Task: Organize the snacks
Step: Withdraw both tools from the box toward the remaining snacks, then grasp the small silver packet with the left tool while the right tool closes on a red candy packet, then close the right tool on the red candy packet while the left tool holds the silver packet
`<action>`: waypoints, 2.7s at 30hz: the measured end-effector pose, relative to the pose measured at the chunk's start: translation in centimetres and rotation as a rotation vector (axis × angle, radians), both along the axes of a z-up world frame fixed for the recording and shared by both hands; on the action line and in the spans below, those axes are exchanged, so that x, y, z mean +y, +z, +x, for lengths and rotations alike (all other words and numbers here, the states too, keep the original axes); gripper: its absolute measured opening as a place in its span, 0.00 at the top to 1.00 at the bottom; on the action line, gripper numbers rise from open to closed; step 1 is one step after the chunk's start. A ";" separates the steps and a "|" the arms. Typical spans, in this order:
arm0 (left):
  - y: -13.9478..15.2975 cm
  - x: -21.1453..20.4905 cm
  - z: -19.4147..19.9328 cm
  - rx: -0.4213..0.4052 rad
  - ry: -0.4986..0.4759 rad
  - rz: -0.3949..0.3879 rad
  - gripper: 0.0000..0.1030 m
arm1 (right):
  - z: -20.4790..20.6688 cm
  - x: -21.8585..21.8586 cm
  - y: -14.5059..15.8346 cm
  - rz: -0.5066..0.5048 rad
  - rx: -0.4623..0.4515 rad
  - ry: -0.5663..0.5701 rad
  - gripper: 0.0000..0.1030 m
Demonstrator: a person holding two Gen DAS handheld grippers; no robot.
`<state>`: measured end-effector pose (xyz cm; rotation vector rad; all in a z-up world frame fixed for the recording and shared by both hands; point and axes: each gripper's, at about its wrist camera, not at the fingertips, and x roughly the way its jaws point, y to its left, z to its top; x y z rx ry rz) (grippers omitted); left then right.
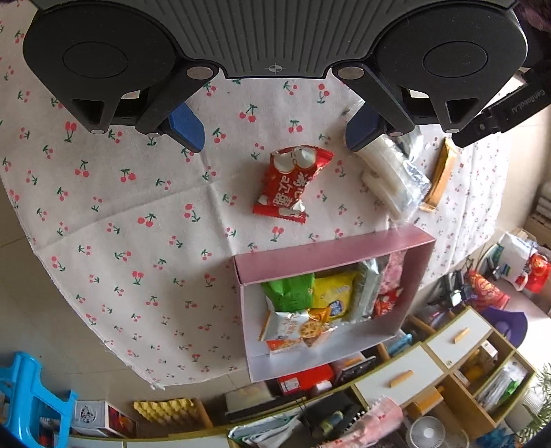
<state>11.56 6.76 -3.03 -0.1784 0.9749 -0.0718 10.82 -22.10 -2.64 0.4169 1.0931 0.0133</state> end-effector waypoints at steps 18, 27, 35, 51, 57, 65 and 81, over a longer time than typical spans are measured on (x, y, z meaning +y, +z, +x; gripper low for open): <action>-2.9 -2.6 1.6 0.115 0.053 -0.008 0.50 | 2.8 1.1 -2.2 0.005 0.068 -0.064 0.12; -3.4 -2.8 2.2 0.107 0.066 -0.007 0.55 | 3.5 1.5 -3.0 -0.005 0.080 -0.074 0.12; -3.4 -3.1 2.7 0.097 0.020 0.056 0.72 | 4.0 1.7 -3.7 -0.029 0.080 -0.081 0.13; -3.5 -1.2 2.7 0.115 -0.015 0.019 0.77 | 3.5 2.4 -4.1 -0.145 0.053 -0.020 0.37; -3.4 -0.5 2.5 0.123 -0.025 -0.007 0.77 | 3.1 1.9 -3.9 -0.146 0.036 0.021 0.65; -3.3 0.3 2.3 0.121 -0.022 -0.026 0.77 | 2.9 1.3 -3.8 -0.111 0.032 0.047 0.74; -2.3 1.2 1.8 0.107 -0.034 -0.089 0.77 | 2.7 0.8 -2.7 0.030 0.044 0.057 0.83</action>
